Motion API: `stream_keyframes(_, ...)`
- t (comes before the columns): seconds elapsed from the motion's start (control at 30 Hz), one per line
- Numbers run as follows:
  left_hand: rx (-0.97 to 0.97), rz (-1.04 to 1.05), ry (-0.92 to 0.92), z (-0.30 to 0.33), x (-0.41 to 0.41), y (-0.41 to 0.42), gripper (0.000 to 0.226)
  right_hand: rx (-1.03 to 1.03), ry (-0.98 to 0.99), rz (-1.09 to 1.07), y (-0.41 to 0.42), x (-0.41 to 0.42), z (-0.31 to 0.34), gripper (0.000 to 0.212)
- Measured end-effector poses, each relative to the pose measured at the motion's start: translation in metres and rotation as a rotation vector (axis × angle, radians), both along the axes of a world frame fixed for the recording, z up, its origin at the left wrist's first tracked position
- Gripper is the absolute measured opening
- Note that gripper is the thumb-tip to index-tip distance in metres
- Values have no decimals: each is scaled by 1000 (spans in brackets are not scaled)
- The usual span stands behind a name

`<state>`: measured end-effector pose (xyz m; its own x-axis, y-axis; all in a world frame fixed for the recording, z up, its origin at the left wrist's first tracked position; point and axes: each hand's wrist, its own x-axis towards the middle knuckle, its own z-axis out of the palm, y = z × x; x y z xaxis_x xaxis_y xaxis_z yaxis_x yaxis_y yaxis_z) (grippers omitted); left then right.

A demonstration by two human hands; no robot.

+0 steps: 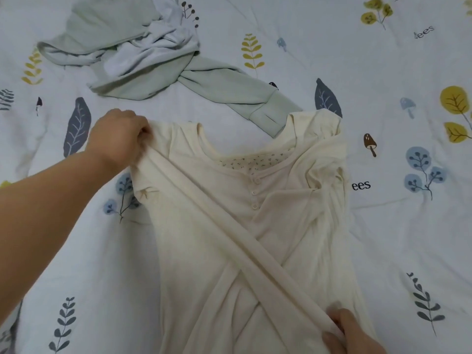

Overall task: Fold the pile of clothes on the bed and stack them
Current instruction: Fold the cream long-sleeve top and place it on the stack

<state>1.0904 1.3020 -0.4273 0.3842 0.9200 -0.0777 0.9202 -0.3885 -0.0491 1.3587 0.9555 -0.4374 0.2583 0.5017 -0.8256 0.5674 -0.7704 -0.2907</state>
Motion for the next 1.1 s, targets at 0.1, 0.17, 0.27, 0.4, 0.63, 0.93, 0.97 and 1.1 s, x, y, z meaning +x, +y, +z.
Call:
stream_keyframes(0.1,13,120,-9,-9,21,-25,47,203,-205,-30,-4,-14,4,28)
stream_keyframes(0.17,26,125,-88,-15,40,-61,56,339,-404,21,-2,-26,3,33)
stream_keyframes(0.27,26,-102,-151,-32,64,-133,65,541,-459,195,4,-46,-12,54)
stream_keyframes(0.4,-168,-346,-13,-61,65,-196,61,525,-441,428,8,-47,-43,53)
stream_keyframes(0.63,-220,-89,-44,-52,56,-224,66,646,-507,376,-4,-18,-40,61)
stream_keyframes(0.93,-532,826,-379,-29,8,-323,70,172,-146,-176,-34,1,-9,88)
stream_keyframes(0.97,-546,816,-455,-26,6,-328,68,182,-126,-171,-38,4,-10,87)
stream_keyframes(1.1,-515,809,-588,-15,-8,-345,67,234,-68,-185,-51,14,-4,82)
